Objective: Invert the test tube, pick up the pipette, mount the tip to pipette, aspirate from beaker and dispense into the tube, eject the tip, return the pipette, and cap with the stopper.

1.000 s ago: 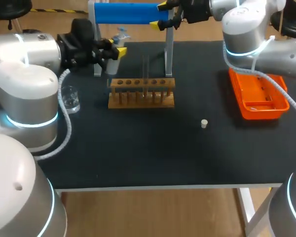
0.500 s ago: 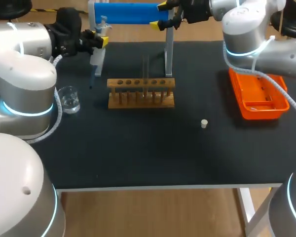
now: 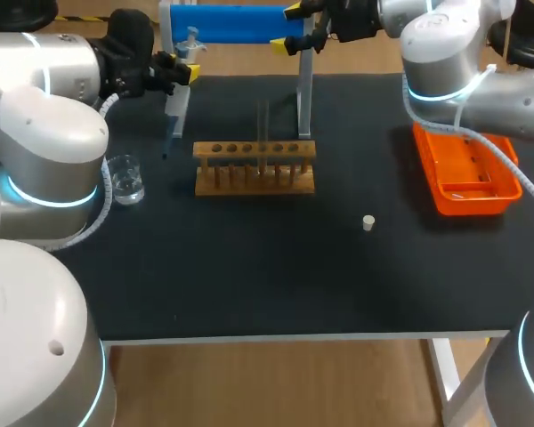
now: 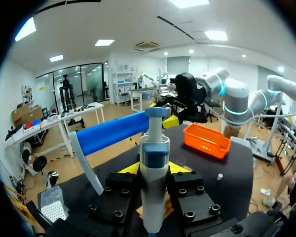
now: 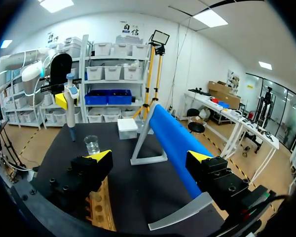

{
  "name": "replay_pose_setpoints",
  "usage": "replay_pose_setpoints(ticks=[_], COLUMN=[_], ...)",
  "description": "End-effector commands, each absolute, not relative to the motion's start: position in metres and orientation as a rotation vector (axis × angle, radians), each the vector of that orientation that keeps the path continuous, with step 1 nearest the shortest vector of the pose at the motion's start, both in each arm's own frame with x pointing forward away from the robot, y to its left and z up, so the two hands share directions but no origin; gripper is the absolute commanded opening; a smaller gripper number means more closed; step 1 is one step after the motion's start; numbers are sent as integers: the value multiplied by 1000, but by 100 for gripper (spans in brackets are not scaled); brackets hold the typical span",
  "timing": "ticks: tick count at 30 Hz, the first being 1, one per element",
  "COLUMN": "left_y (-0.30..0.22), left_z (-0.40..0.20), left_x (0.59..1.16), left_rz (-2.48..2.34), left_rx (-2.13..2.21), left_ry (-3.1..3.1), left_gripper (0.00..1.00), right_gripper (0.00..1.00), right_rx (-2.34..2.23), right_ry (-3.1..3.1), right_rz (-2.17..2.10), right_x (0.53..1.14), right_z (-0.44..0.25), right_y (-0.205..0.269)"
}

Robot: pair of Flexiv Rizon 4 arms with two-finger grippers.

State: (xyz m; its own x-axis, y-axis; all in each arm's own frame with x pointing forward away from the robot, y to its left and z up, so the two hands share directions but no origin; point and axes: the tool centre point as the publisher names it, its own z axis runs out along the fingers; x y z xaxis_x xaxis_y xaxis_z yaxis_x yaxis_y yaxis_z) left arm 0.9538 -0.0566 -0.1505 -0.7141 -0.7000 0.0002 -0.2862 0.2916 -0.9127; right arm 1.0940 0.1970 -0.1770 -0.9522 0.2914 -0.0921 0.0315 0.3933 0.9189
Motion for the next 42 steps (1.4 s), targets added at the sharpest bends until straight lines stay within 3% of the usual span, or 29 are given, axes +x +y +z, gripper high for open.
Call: replay_pose_setpoints(ticks=[1,42], left_y=[-56,-33], left_z=[-149,-176], left_x=[954,1075], left_rz=[-1400,-1124], left_rx=[-886,-1178], left_ry=[2171,2039], left_gripper=[0,0], right_gripper=[100,100], right_rx=[285,285], right_ry=[2419,2419], right_rz=[1583,1583], right_x=[1095,1095], right_z=[-176,-176], right_y=[197,197])
